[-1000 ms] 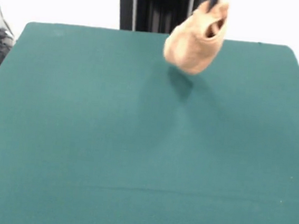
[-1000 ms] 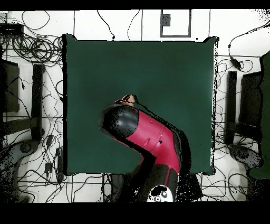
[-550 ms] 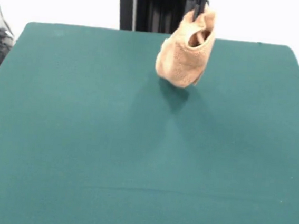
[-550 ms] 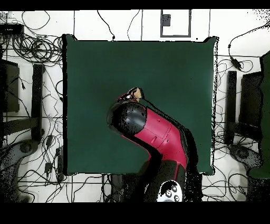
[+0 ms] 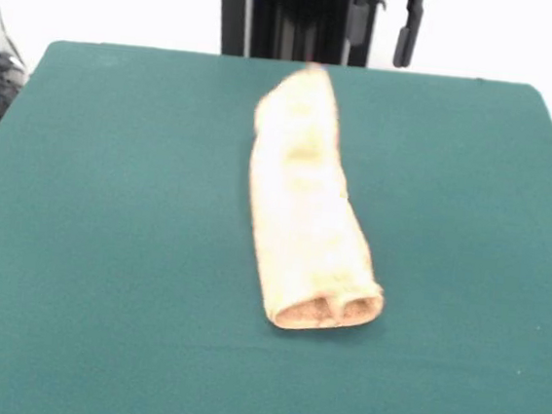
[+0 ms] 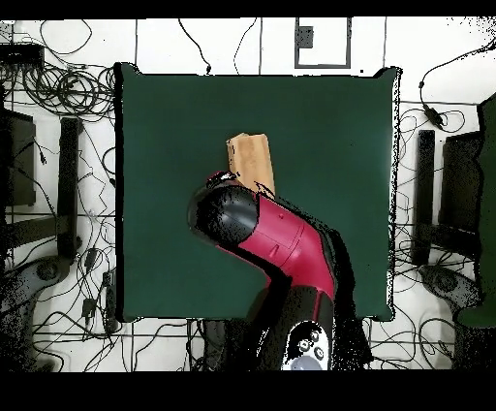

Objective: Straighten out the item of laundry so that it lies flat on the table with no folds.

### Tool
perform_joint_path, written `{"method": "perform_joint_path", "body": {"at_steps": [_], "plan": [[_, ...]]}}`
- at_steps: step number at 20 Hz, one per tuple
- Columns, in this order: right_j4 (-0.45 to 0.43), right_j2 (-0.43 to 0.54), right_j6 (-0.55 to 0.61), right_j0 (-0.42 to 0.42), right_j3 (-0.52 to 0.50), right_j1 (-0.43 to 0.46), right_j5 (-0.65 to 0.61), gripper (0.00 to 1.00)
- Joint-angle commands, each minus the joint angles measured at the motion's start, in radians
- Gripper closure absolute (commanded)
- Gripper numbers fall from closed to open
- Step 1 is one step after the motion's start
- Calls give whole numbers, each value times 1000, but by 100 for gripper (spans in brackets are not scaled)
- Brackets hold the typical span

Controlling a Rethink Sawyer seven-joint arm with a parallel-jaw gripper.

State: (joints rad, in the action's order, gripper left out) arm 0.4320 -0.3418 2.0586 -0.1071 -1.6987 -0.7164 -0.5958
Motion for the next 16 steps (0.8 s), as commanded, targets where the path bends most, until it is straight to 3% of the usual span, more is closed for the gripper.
{"method": "perform_joint_path", "body": {"at_steps": [1,9,16], "plan": [[0,149,101,6,-93,19,39,0],[-12,156,115,2,-100,30,96,0],[-46,179,122,21,-79,137,294,0]]}}
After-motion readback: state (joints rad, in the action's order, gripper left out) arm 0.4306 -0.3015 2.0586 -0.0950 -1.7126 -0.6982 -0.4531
